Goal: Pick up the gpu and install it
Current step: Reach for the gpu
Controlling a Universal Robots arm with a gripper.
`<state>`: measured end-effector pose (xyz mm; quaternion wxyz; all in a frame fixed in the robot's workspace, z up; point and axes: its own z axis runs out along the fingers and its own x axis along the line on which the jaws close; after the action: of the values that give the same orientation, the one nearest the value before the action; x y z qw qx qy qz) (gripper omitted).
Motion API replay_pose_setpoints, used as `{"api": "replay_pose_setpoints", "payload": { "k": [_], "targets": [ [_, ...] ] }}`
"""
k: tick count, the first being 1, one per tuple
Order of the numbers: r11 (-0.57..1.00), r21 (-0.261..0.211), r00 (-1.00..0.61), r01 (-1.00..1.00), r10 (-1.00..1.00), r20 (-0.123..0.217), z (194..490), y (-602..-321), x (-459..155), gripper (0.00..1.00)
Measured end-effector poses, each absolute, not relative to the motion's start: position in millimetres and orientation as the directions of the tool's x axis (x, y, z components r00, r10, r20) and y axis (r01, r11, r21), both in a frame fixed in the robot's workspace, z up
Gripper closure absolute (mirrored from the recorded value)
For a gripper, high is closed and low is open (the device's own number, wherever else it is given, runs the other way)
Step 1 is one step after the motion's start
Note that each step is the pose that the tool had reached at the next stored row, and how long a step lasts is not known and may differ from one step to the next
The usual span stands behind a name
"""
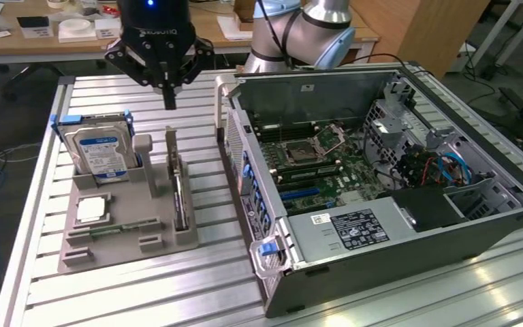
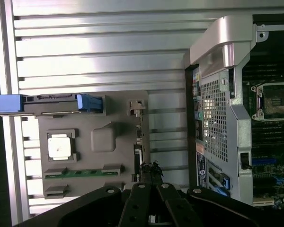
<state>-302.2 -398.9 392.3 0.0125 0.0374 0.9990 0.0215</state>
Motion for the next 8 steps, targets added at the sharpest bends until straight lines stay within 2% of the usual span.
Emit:
{"api": "replay_pose_setpoints", "payload": {
  "k": [8],
  "targets": [
    [0.996, 0.044, -0.997, 0.074, 0.075, -0.023, 392, -399, -314, 0.89]
  ]
}}
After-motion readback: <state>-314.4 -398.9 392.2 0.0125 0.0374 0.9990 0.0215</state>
